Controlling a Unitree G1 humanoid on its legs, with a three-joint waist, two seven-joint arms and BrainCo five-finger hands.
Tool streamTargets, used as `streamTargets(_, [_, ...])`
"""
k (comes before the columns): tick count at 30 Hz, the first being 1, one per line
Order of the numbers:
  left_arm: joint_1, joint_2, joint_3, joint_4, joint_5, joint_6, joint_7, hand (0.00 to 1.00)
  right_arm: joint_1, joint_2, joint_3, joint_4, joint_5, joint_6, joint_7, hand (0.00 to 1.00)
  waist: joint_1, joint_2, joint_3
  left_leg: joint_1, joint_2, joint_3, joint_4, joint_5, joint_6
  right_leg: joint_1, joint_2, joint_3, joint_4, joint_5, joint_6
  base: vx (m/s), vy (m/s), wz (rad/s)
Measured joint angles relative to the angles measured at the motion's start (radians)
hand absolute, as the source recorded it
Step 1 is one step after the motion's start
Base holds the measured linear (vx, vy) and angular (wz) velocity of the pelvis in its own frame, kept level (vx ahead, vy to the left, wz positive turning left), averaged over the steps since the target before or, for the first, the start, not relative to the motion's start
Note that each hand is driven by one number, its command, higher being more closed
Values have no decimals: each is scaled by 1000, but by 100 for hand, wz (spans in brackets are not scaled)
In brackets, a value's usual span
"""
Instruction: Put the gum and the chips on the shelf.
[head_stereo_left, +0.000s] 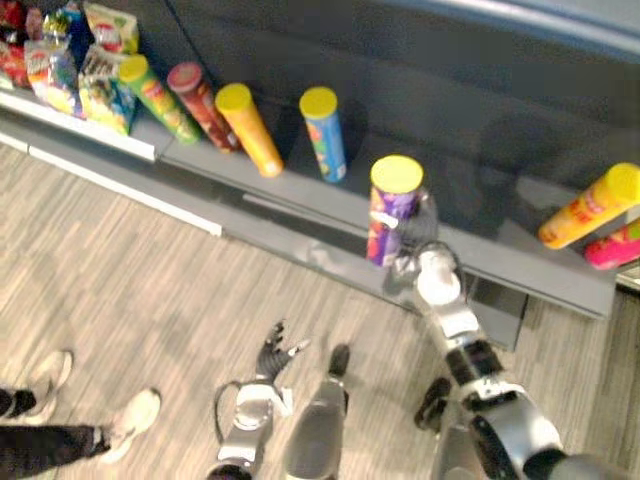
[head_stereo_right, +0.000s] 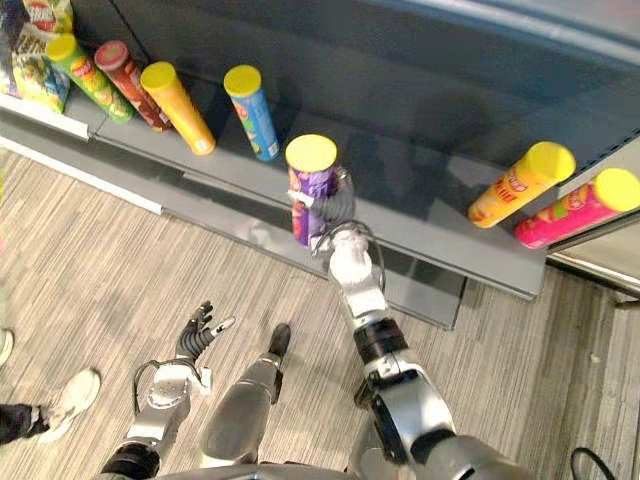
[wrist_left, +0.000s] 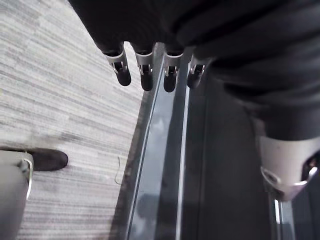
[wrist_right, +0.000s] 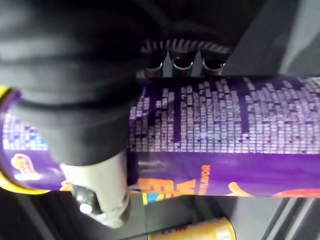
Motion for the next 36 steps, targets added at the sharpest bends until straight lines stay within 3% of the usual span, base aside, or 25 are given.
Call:
streamTargets(7, [-33,-2,8,-3,-34,-2,32,0,-101,1,-89,2,-24,9,-80,100,13,7,23,-68,15,28,46,-12,-5,-59,-14,-2,51,-17,-10,-4,-50,5])
streamTargets(25, [-53,-55,49,74,-32,0,47,0,-120,-5,-171,-134,-30,29,-170,100,25,17,49,-125,62,100,111,-36,-15,-129,0,27,100,-44,-25,25,-41,-6])
streamTargets(30, [-61,-63,51,82,-32,-1,59,0,-164,-9,-190,-149,-136,29,-235,100,35,21,51,-155,64,97,128,-40,-18,-158,-2,26,120,-49,-31,0,0,0])
streamTargets(36, [-63,-88,74,81,-33,-1,65,0,-191,-6,-202,-186,-181,28,-282,100,37,25,51,-188,61,95,138,-41,-14,-182,-18,9,138,-65,-29,14,-19,11])
